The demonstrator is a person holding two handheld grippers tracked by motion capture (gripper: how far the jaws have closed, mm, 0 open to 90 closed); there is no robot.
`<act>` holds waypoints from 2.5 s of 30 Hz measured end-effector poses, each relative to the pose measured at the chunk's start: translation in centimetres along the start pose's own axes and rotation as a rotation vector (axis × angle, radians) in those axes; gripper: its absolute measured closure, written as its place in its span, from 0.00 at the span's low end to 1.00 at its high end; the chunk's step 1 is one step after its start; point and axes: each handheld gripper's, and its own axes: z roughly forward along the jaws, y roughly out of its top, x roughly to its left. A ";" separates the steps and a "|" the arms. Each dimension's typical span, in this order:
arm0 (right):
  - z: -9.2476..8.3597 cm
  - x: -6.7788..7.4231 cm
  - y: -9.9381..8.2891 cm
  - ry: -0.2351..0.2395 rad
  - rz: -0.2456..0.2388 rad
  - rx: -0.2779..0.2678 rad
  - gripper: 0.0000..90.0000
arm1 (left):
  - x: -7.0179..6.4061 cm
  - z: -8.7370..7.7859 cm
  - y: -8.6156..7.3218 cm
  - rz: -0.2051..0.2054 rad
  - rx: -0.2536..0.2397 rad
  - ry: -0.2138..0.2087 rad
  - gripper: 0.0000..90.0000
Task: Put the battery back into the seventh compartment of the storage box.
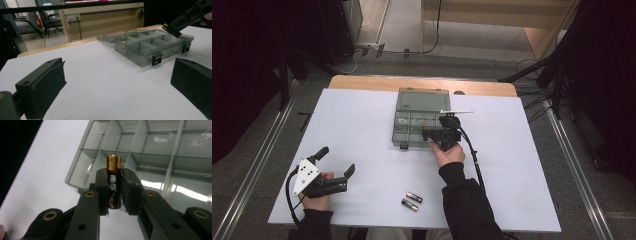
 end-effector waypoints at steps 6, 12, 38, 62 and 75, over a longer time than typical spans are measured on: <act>0.7 -0.4 0.7 -0.042 0.038 0.008 0.72 | 0.0 -0.1 0.0 -0.006 -0.004 0.002 0.00; 0.9 -0.1 0.4 -0.055 -0.012 0.019 0.12 | 0.1 -0.1 0.0 -0.008 -0.004 0.002 0.00; -1.3 7.2 -6.2 -0.045 -0.652 0.289 0.00 | -0.1 -0.1 -0.1 -0.005 0.003 0.006 0.00; 0.2 7.8 -9.7 -0.153 -0.877 0.528 0.11 | -0.1 0.1 -0.1 0.000 0.001 0.000 0.00; 0.5 7.9 -10.2 -0.109 -0.891 0.600 0.49 | -0.1 0.1 -0.1 0.000 0.003 0.002 0.00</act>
